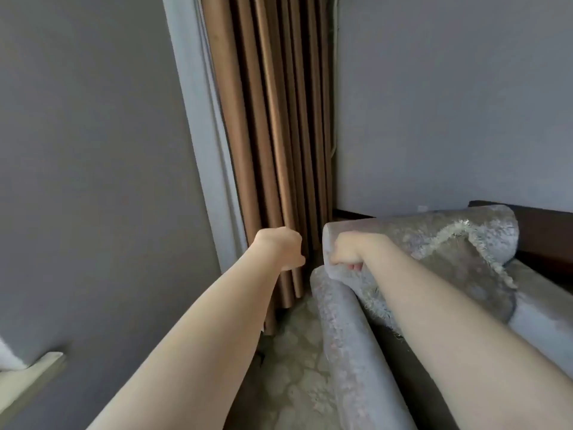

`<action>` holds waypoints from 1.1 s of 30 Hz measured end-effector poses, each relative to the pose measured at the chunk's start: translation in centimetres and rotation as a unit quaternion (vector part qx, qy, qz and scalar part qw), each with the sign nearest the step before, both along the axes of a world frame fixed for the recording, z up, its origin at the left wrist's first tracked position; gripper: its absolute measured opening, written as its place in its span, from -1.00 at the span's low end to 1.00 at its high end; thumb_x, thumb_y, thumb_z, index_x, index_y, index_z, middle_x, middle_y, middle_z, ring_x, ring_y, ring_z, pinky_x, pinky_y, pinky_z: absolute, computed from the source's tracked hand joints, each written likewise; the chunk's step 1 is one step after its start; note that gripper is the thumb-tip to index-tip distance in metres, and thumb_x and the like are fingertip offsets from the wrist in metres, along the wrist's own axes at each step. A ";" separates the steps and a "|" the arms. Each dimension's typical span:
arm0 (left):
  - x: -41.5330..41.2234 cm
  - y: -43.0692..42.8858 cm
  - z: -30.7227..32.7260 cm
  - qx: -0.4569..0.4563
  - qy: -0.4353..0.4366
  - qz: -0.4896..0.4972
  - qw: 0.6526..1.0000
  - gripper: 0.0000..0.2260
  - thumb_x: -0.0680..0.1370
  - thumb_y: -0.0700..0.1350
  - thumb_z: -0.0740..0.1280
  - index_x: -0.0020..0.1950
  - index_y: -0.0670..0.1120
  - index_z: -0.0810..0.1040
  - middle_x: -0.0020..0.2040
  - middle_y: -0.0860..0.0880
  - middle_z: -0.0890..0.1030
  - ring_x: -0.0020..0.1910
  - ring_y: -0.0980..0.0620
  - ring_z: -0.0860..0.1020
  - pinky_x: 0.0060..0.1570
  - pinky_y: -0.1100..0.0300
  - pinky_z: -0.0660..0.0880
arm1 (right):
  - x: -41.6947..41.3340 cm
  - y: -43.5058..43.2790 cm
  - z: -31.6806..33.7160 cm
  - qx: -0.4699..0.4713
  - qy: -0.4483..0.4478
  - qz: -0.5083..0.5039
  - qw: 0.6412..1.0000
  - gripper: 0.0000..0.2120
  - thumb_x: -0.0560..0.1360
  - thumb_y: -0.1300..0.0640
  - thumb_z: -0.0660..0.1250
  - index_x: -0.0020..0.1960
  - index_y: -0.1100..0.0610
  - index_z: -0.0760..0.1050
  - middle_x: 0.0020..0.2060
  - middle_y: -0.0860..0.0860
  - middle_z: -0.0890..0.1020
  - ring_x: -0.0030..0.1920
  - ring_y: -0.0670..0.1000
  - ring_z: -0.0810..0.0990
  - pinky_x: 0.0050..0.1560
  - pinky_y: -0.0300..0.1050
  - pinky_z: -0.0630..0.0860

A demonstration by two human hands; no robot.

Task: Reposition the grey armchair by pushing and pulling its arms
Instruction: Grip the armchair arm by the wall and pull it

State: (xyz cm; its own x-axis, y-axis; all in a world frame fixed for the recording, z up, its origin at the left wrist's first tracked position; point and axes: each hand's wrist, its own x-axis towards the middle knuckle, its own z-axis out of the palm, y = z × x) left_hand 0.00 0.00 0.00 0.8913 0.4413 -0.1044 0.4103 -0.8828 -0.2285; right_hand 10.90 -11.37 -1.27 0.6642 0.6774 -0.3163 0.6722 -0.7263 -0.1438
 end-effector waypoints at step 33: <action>38.6 18.2 -14.0 -0.045 -0.007 -0.050 0.998 -0.66 0.56 0.00 0.13 0.29 -0.10 0.38 0.20 -0.10 0.46 0.10 -0.09 0.43 -0.03 0.10 0.27 | 35.0 17.7 -15.2 0.094 -0.098 -0.147 0.980 -0.69 0.56 0.02 0.13 0.25 0.11 0.38 0.18 0.11 0.50 0.12 0.15 0.51 -0.12 -0.11 0.37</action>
State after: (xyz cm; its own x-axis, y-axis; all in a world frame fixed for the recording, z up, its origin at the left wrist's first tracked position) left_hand 38.65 18.24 -13.97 0.9322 0.3390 -0.1266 0.3215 -0.9365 -0.1403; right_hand 45.88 6.36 -16.43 0.8746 0.4820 -0.0524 0.4662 -0.8657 -0.1824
